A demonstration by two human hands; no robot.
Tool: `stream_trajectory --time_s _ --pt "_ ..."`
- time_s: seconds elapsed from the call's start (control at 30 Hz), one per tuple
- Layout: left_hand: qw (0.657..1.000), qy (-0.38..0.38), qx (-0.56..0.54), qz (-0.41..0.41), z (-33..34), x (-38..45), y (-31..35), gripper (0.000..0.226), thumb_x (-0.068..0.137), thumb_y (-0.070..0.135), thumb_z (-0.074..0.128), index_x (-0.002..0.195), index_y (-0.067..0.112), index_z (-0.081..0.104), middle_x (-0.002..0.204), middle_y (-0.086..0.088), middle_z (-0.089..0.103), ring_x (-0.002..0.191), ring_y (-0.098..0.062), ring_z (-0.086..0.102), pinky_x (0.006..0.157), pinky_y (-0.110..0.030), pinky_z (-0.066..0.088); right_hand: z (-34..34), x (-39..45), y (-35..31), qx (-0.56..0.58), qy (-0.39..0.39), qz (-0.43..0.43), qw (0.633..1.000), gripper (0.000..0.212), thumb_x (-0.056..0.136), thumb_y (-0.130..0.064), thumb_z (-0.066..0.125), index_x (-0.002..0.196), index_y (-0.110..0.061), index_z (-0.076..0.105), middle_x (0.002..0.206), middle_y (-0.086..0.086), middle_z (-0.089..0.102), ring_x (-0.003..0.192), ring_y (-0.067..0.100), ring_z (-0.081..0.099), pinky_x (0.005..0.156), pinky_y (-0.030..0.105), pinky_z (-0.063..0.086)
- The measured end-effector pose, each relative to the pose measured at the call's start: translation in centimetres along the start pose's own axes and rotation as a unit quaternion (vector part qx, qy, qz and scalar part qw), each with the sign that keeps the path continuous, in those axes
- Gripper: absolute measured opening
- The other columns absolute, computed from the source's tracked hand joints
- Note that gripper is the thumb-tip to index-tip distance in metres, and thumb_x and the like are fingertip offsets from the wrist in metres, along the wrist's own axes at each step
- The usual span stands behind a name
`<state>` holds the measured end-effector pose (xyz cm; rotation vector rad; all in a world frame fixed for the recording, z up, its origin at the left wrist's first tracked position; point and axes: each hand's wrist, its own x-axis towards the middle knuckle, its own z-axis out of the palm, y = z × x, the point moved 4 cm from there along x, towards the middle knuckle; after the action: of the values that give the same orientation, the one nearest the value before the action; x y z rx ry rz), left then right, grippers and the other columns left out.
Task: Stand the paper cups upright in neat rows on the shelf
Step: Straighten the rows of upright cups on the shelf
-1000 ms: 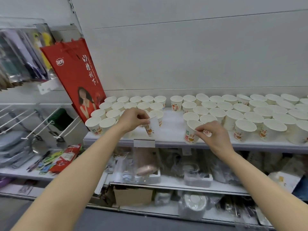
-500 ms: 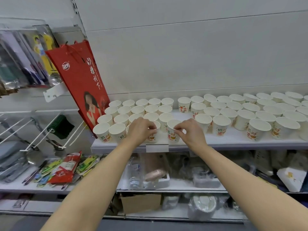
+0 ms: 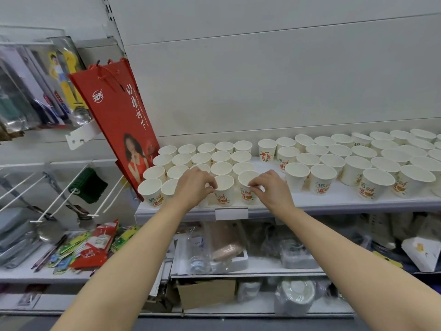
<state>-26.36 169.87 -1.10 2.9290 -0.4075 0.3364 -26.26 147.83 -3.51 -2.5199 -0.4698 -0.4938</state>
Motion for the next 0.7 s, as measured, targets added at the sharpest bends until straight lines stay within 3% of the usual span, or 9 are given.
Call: stream_trajectory --time_s 0.27,0.47,0.7 --pt "0.998 0.001 0.037 0.057 -0.3 0.3 0.8 0.013 0.088 0.036 0.069 0.099 0.033 0.074 0.105 0.013 0.070 0.101 -0.016 0.051 0.078 -0.028 0.032 0.8 -0.3 0.1 0.013 -0.019 -0.004 1.000 0.012 0.087 -0.023 0.067 0.097 -0.019 0.074 0.100 -0.004 0.070 0.100 0.015 0.049 0.075 0.027 0.042" --pt "0.998 -0.015 0.032 0.061 -0.6 0.5 0.2 0.026 0.080 0.040 0.077 0.105 0.034 0.071 0.112 0.013 0.068 0.108 -0.015 0.048 0.088 -0.031 0.037 0.1 -1.0 0.6 0.004 0.000 -0.016 1.000 0.020 0.084 -0.028 0.071 0.103 -0.022 0.072 0.108 -0.006 0.068 0.108 0.015 0.047 0.081 0.024 0.038" --pt "0.993 -0.040 0.074 0.078 -0.6 0.7 0.3 0.010 0.087 0.033 0.070 0.096 0.030 0.072 0.101 0.011 0.069 0.103 -0.016 0.048 0.085 -0.028 0.031 0.5 -0.5 0.4 0.002 -0.011 -0.014 1.000 0.010 0.085 -0.022 0.070 0.094 -0.020 0.074 0.098 -0.005 0.070 0.103 0.014 0.050 0.079 0.030 0.047"
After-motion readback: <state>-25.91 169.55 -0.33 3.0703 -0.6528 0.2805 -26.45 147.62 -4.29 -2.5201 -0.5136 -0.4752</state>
